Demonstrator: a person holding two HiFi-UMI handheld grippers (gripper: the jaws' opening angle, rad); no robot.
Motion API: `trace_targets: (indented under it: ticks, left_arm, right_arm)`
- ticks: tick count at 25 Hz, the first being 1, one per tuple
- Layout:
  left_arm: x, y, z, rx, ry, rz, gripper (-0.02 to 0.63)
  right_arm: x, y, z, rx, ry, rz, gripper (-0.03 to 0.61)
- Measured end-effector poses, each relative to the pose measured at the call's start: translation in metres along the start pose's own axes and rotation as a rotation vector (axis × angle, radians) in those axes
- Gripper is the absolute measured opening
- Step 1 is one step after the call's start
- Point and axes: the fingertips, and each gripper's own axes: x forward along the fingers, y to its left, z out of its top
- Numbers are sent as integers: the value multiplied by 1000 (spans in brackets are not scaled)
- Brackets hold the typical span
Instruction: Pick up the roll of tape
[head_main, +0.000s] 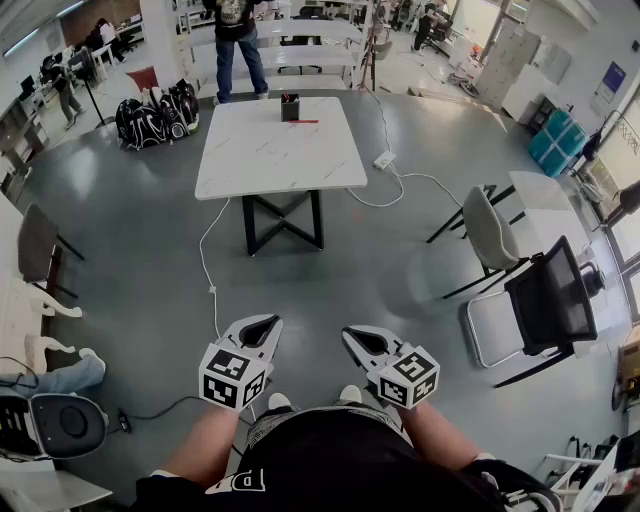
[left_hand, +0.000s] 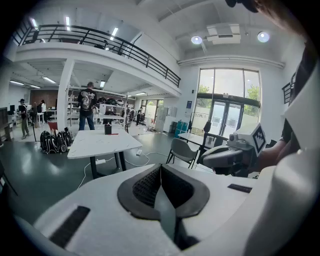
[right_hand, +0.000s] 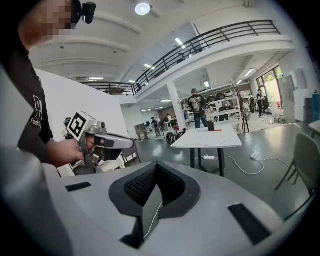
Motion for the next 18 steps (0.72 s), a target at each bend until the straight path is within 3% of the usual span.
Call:
trace_targets:
  ticks: [18]
  left_arm:
    - [-4,9,-2,6,-8,-4,18]
  right_arm:
    - [12,15,5,-17,-17,29,5]
